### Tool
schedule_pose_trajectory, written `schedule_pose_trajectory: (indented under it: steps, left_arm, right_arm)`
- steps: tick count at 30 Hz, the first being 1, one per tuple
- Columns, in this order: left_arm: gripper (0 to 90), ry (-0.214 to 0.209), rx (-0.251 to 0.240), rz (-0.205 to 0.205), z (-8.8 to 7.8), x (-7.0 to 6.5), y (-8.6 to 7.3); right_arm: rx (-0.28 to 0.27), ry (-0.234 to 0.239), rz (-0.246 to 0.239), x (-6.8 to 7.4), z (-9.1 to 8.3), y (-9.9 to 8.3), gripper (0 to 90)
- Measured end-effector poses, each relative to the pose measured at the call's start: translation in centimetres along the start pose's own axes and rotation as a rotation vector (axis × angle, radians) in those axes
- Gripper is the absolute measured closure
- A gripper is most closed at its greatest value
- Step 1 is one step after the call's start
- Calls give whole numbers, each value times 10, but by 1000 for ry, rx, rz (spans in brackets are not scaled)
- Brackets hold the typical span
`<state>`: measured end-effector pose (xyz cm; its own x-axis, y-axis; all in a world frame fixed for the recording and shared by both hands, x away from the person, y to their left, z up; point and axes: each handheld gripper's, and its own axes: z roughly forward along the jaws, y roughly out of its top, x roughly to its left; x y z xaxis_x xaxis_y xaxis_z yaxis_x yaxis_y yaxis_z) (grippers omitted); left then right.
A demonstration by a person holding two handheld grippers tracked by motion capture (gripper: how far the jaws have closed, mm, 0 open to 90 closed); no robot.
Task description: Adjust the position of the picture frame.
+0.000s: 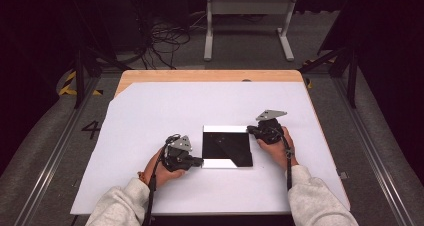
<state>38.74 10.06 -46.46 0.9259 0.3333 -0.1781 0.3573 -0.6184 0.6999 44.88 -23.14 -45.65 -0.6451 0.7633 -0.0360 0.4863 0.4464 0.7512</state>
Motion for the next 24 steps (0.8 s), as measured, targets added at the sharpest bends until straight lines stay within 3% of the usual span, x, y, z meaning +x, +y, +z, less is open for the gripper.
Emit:
schedule_pose_trajectory:
  steps: [8,16,24]
  left_arm:
    - [896,2,-2,7,0,-1,0]
    - [885,-28,0,-7,0,3,1]
    - [857,-7,24,38,-1,0,6]
  right_arm:
    - [-1,11,10,-1,-1,-1,900]
    - [22,41,-3,2,-8,-3,900]
    - [15,49,-5,1,-15,-6,900]
